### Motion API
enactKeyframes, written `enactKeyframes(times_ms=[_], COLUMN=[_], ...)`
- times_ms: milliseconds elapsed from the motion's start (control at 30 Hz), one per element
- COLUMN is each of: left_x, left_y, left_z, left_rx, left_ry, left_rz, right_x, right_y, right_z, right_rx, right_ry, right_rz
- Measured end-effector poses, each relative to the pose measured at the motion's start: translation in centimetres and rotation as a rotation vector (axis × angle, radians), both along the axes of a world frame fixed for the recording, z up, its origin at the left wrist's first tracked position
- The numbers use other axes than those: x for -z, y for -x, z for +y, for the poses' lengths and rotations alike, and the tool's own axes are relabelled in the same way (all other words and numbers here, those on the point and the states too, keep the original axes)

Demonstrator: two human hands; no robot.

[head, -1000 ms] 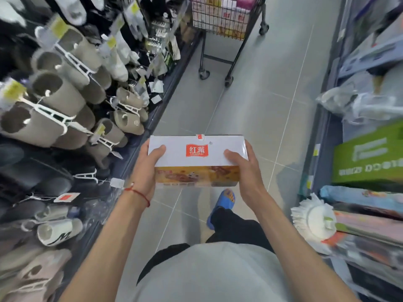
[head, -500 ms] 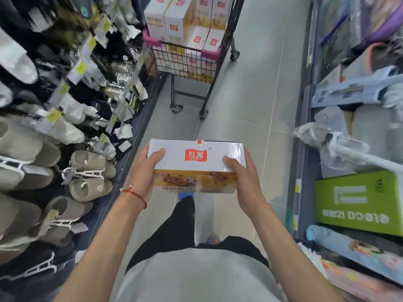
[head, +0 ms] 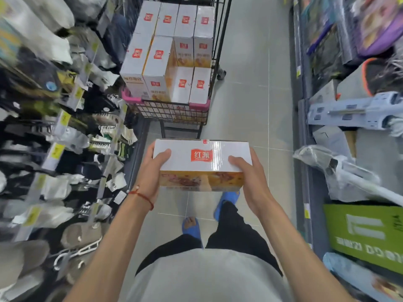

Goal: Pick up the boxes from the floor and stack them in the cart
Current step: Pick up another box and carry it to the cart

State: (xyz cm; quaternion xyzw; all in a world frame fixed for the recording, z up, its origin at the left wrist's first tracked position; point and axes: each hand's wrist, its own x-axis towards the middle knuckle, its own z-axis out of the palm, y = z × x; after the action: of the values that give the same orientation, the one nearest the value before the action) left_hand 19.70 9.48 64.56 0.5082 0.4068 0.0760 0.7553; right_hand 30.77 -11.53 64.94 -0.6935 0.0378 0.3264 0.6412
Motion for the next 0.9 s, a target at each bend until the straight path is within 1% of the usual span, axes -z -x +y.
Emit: enactKeyframes(times_ms=[133,367,433,500,567,633,700,900], left_x=[0.8,1.0,0.9,0.7,0.5,0.8,0.9,2.6], left_y=[-5.4,-14.4,-16.6,-18.7,-20.5,-22.1,-23.5,-26.6], left_z=[2.5,5.3,5.9,6.7,7.5,8.7,10.0,15.0], left_rx=[-0.08,-0.22,-0.278,-0.334,-0.412,-0.472,-0.505,-0.507], left_ry=[0.015,0.026,0.059,0.131,0.229,0.287,0.296,0.291], left_rz=[0.004,0.005,-0.005,-0.016,-0.016,-0.017,-0.022,-0.01], right_x=[-0.1,-0.1,-0.2,-0.3,-0.7,-0.8,-0.7,0.5], right_y=[-6.5,-19.0,-22.3,-25.4,-28.0,-30.4,-32.5,-36.1], right_z=[3.1,7.5,9.1,10.8,12.7,14.8,17.2,24.4], right_rx=[-0.077,-0.264,-0.339,-0.396,-0.449,-0.504,-0.545,-0.598], right_ry=[-0.021,-0.002,0.025,0.041,0.049,0.045,0.051,0.115], right_rz=[0.038,0.062,0.044,0.023,0.006,-0.002,-0.008,-0.013])
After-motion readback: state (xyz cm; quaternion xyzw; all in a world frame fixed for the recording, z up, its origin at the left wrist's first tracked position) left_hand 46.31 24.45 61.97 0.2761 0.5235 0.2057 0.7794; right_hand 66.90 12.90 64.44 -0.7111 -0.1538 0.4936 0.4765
